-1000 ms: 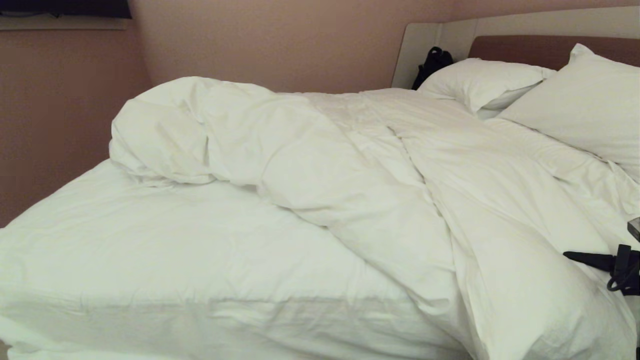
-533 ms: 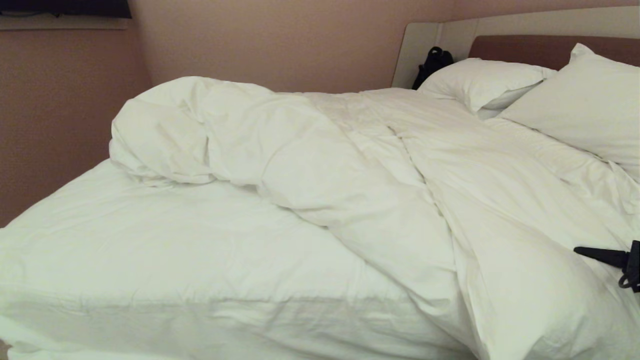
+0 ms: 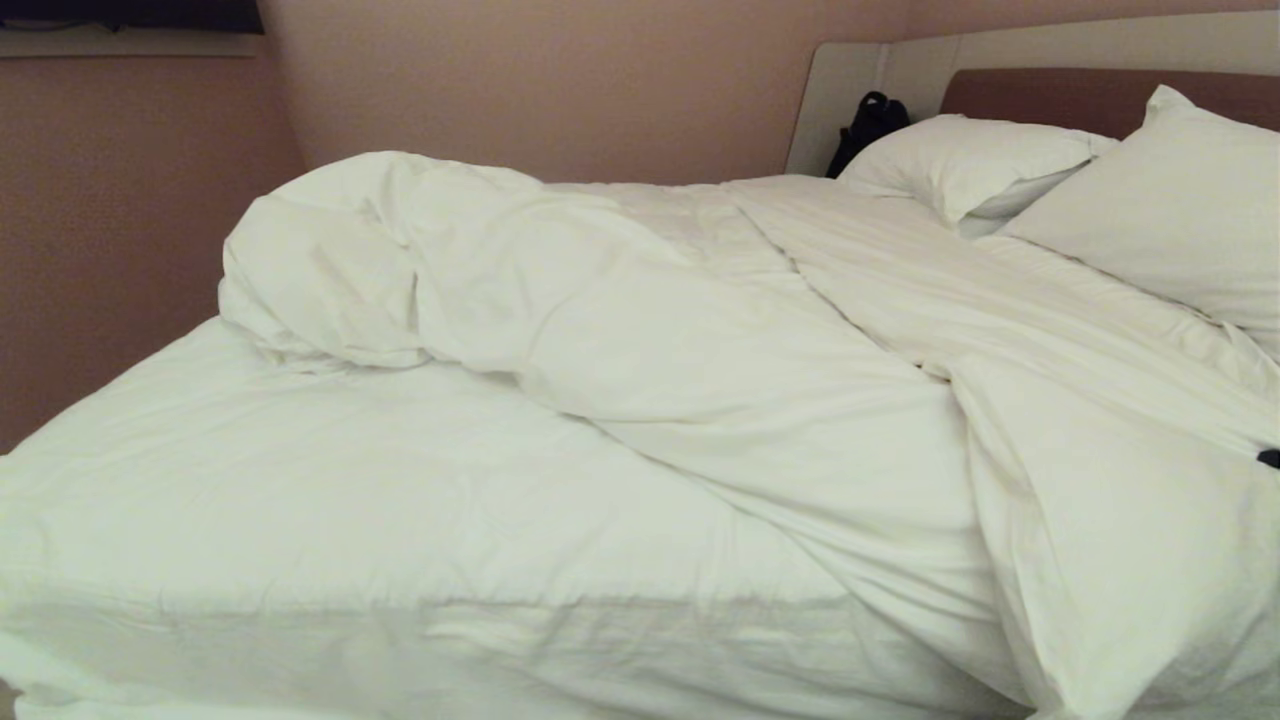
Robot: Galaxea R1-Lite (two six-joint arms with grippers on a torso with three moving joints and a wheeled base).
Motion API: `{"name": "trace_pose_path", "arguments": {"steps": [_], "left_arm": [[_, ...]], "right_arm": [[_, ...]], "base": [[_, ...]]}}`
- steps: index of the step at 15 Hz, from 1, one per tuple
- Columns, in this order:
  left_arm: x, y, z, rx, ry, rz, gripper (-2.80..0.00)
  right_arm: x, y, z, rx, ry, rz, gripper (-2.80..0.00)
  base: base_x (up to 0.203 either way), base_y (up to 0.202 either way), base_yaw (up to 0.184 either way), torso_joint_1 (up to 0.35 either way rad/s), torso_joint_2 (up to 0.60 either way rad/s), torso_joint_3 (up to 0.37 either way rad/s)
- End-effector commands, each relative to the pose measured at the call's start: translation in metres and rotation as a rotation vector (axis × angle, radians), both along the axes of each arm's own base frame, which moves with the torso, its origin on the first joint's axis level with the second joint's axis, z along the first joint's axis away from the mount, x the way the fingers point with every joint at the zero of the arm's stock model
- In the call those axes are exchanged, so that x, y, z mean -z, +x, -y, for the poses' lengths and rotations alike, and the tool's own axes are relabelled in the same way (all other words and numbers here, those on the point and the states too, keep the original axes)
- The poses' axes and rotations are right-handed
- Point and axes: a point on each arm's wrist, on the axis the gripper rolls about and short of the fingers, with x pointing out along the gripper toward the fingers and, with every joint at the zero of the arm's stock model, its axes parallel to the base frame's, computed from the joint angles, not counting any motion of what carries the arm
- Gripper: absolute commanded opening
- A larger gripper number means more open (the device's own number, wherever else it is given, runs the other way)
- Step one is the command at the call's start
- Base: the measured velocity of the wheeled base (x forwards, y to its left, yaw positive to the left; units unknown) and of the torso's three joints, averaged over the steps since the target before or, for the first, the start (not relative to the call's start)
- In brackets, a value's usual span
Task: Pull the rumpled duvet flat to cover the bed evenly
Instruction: Flatten the corners of the folded blanket
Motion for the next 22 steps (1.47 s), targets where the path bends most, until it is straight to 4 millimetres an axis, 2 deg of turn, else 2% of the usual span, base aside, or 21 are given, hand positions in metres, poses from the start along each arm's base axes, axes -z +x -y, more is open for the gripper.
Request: {"name": "trace_pose_path", "arguments": {"steps": [1,3,6,11,19,22], "left_arm": [[0.0,0.0,0.0,-0.001,-0.001,0.001,-2.8],[0.0,0.0,0.0,-0.001,-0.001,0.0,-2.8],[0.0,0.0,0.0,-0.001,-0.001,0.0,-2.8],[0.0,0.0,0.0,-0.001,-0.001,0.001,-2.8],[0.0,0.0,0.0,-0.001,-0.001,-0.001,-2.8],[0.0,0.0,0.0,-0.001,-0.001,0.001,-2.8]], "right_arm": [[-0.01,-0.012,0.016,0.011,0.104,0.032,-2.8],[-0.012,-0.021,0.03,0.04,0.106,0.047,-2.8],[-0.012,-0.026,0.04,0.065,0.109,0.05,-2.8],[-0.013,-0.031,0.078,0.087,0.229,0.06,-2.8],[-0.01,-0.03,0.101,0.115,0.279,0.048,-2.8],[-0.009,-0.029,0.102,0.115,0.282,0.046,-2.8]], "base": [[0.0,0.0,0.0,0.0,0.0,0.0],[0.0,0.0,0.0,0.0,0.0,0.0],[0.0,0.0,0.0,0.0,0.0,0.0],[0.0,0.0,0.0,0.0,0.0,0.0],[0.0,0.0,0.0,0.0,0.0,0.0],[0.0,0.0,0.0,0.0,0.0,0.0]]}}
